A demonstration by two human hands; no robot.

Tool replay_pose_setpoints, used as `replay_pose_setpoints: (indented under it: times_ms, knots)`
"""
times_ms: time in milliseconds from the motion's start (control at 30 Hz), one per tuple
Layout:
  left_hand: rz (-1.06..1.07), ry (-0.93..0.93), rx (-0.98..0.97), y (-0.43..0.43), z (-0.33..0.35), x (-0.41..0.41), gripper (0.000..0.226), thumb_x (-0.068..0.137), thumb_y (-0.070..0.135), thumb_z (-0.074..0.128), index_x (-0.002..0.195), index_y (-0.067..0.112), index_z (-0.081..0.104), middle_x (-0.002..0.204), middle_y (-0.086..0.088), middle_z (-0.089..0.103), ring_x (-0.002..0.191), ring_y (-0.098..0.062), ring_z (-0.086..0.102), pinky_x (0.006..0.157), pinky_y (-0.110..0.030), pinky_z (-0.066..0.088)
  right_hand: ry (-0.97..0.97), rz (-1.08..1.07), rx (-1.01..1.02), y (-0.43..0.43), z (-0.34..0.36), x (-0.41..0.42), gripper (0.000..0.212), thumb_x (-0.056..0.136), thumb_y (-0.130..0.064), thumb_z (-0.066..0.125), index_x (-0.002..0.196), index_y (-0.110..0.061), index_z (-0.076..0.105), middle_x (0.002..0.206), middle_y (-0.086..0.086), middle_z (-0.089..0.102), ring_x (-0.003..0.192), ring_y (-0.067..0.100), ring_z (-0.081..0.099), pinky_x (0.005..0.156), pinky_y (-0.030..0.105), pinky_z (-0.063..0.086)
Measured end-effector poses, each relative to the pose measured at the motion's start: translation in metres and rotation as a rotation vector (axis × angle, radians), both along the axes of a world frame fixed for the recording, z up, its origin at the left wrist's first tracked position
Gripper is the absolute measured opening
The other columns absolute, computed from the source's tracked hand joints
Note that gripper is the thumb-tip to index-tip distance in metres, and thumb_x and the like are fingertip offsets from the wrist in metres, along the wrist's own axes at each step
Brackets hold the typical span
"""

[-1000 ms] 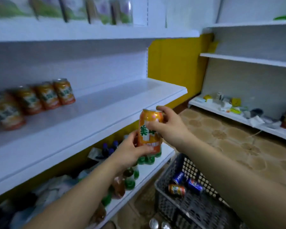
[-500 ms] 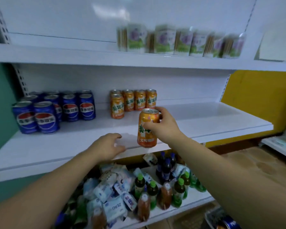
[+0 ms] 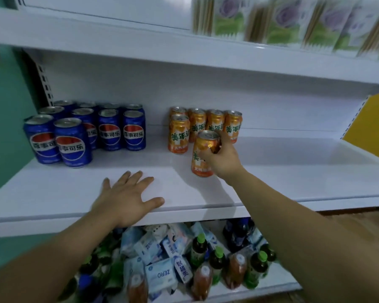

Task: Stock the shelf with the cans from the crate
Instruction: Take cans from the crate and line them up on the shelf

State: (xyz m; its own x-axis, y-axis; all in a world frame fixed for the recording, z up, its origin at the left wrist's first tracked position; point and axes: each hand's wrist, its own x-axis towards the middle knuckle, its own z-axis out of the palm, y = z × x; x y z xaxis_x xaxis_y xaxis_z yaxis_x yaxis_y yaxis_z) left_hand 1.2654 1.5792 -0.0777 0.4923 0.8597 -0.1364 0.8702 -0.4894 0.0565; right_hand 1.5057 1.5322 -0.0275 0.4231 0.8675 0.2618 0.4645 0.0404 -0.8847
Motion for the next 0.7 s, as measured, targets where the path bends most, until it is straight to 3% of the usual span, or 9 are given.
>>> replay_pose_setpoints:
  times_ms: [200, 367, 700]
  knots:
    - [0.003, -0.033, 0.000, 0.000, -0.001, 0.000, 0.126, 0.035, 0.094, -0.021, 0.150, 0.044, -0.002, 0.160, 0.013, -0.008, 0.147, -0.011, -0.009, 0.118, -0.053, -0.004, -0.141, -0.051, -0.045, 0.052, -0.008, 0.025, 0.077, 0.073, -0.039, 0.073, 0.140, -0.037, 0.036, 0.134, 0.002, 0.050, 0.118, 0.024, 0.054, 0.100, 0.047, 0.047]
    - [-0.009, -0.053, 0.026, 0.000, -0.004, -0.001, 0.125, 0.036, 0.094, -0.022, 0.149, 0.044, -0.003, 0.160, 0.014, -0.010, 0.147, -0.010, -0.012, 0.118, -0.053, -0.004, -0.207, -0.100, -0.029, 0.081, -0.008, 0.033, 0.067, 0.085, -0.027, 0.068, 0.144, -0.029, 0.033, 0.136, 0.003, 0.052, 0.123, 0.024, 0.051, 0.102, 0.044, 0.045]
    - [-0.019, -0.049, 0.014, -0.001, -0.003, -0.002, 0.118, 0.042, 0.092, -0.018, 0.149, 0.044, -0.005, 0.160, 0.014, -0.012, 0.147, -0.010, -0.013, 0.118, -0.052, -0.005, -0.203, -0.117, -0.039, 0.110, -0.011, 0.034, 0.065, 0.094, -0.024, 0.058, 0.149, -0.027, 0.023, 0.137, 0.006, 0.054, 0.125, 0.031, 0.051, 0.101, 0.042, 0.042]
